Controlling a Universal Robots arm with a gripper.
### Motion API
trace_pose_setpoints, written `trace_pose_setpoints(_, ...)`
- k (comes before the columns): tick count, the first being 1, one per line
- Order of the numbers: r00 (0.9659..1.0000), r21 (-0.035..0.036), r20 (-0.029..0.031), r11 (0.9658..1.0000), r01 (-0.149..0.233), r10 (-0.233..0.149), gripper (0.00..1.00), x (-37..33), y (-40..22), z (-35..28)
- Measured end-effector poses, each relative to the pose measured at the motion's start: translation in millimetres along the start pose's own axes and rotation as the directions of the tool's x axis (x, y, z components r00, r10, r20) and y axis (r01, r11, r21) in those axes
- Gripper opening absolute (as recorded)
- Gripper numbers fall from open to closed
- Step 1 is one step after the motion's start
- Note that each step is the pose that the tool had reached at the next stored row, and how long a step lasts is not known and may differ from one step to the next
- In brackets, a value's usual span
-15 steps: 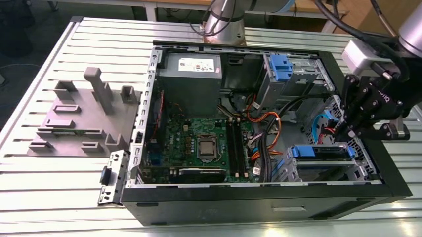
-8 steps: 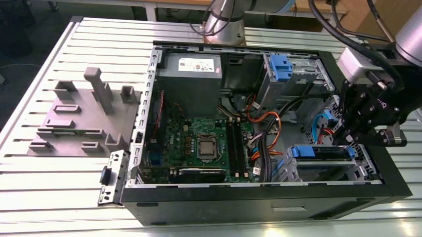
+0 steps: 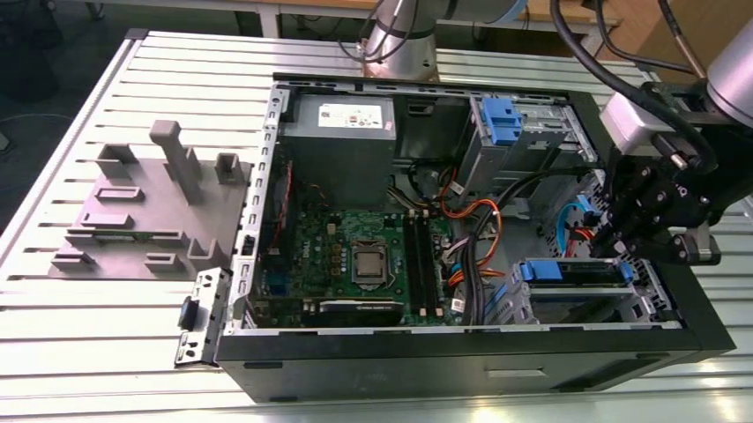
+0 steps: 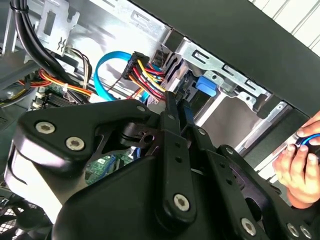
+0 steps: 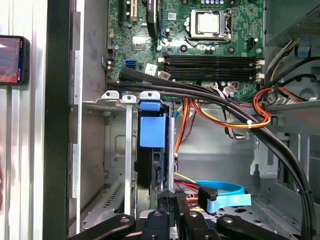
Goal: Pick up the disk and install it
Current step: 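Insert the first disk wire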
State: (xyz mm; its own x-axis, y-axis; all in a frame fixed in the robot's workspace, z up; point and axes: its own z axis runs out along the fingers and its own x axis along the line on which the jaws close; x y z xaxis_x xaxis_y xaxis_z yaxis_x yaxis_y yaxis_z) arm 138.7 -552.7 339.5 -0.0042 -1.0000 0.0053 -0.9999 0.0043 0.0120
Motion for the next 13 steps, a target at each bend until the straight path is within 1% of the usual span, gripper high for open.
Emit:
trace_pose_setpoints(4,1.0,0.0002,0.0002,1.0,-0.003,0.003,0.18,0.9,0.2,0.9)
trace_pose_setpoints(9,1.0,0.0034,0.0001,1.0,-0.004,0.004,0.18,5.1,0.9,3.1)
trace_pose_setpoints(13,1.0,0.0059,0.0002,1.0,-0.004,0.004,0.18,6.3,3.4,4.1)
